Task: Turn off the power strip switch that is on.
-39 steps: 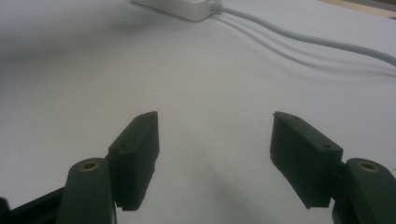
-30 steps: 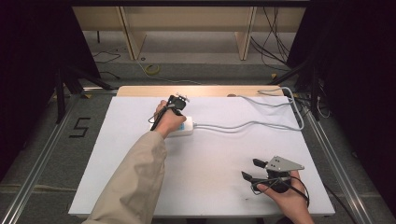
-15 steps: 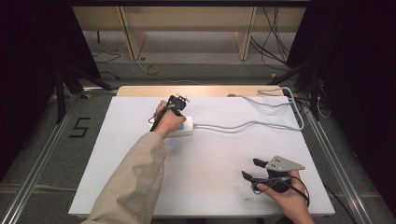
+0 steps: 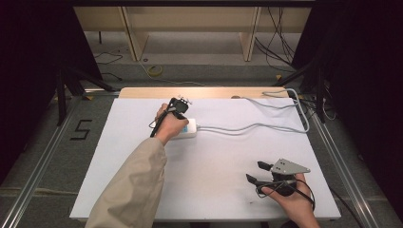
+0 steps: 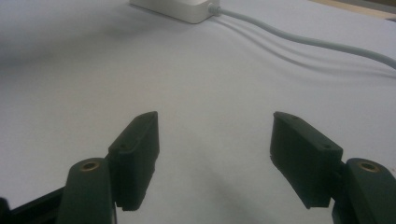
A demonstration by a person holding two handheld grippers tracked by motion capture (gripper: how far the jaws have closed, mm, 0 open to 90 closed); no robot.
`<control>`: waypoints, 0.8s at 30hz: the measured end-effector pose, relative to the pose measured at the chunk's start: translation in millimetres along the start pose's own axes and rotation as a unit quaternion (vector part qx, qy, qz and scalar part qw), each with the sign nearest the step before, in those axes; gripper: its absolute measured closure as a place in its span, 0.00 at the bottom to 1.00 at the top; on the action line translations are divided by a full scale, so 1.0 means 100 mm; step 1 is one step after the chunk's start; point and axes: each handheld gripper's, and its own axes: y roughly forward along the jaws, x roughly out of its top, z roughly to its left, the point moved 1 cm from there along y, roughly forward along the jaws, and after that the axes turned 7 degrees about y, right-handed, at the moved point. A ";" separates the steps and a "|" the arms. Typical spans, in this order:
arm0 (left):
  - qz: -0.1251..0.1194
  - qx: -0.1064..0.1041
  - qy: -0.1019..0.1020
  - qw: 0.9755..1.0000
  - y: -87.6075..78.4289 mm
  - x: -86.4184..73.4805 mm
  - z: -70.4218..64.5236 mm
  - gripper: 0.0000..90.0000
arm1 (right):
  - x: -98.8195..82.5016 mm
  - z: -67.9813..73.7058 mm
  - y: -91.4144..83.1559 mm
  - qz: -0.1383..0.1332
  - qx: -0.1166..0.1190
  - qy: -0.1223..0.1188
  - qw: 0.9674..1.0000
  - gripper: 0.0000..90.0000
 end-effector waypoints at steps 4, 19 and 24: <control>-0.011 0.008 0.004 1.000 -0.09 -0.01 0.02 1.00 | 0.00 0.00 0.00 0.000 0.000 0.001 1.000 0.38; -0.055 0.008 0.001 0.998 -0.44 -0.23 0.05 1.00 | 0.00 0.00 0.00 0.000 -0.001 0.002 1.000 0.38; -0.061 0.011 0.004 0.998 -0.54 -0.33 0.05 1.00 | 0.00 0.00 0.00 0.001 -0.002 0.002 1.000 0.38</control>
